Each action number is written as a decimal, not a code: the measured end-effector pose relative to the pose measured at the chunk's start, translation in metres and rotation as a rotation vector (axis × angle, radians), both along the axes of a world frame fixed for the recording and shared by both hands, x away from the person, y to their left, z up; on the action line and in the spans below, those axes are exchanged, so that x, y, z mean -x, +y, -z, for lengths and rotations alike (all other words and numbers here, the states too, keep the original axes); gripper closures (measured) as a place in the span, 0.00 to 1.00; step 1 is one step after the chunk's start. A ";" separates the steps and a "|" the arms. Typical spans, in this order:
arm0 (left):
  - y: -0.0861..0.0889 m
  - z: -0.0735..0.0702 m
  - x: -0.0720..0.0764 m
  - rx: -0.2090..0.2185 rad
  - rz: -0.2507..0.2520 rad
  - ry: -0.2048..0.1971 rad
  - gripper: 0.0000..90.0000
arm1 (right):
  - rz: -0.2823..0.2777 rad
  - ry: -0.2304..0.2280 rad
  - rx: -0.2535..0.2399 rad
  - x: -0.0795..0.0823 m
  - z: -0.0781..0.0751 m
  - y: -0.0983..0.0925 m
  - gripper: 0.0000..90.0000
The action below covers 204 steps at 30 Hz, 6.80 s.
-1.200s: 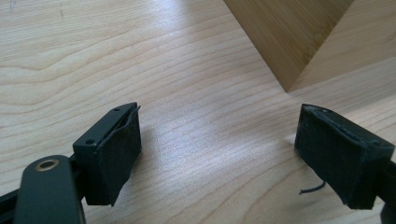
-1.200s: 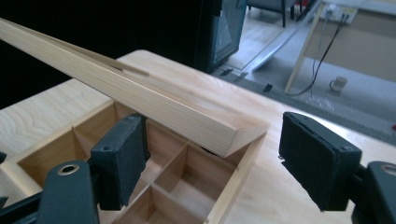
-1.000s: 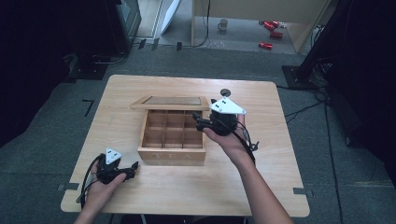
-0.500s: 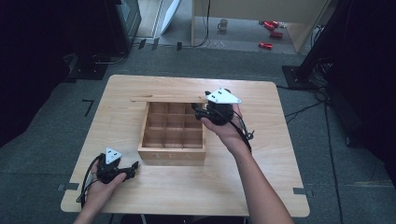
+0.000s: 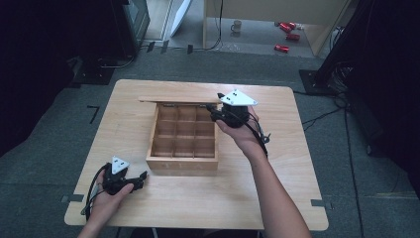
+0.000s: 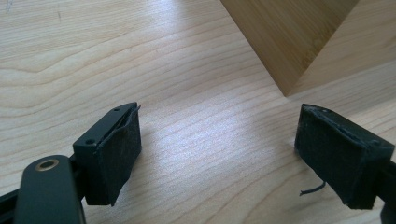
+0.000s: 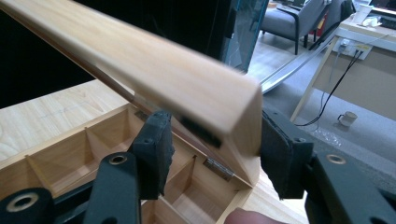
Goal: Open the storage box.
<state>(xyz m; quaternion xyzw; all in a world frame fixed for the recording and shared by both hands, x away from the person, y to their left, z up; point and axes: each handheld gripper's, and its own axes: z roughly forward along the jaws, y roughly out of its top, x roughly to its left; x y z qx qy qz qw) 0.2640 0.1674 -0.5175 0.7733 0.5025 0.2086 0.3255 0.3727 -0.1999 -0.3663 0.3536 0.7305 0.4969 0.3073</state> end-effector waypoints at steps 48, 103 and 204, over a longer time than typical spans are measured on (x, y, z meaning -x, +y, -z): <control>0.000 0.000 0.000 0.001 0.005 0.000 0.17 | 0.129 -0.048 -0.106 -0.069 -0.006 -0.007 0.74; -0.001 0.000 0.000 -0.015 0.011 0.000 0.17 | 0.325 0.110 -0.223 -0.139 -0.005 0.006 0.74; -0.002 0.000 0.000 -0.018 0.007 0.000 0.17 | 0.533 0.329 -0.100 0.187 0.143 -0.234 0.14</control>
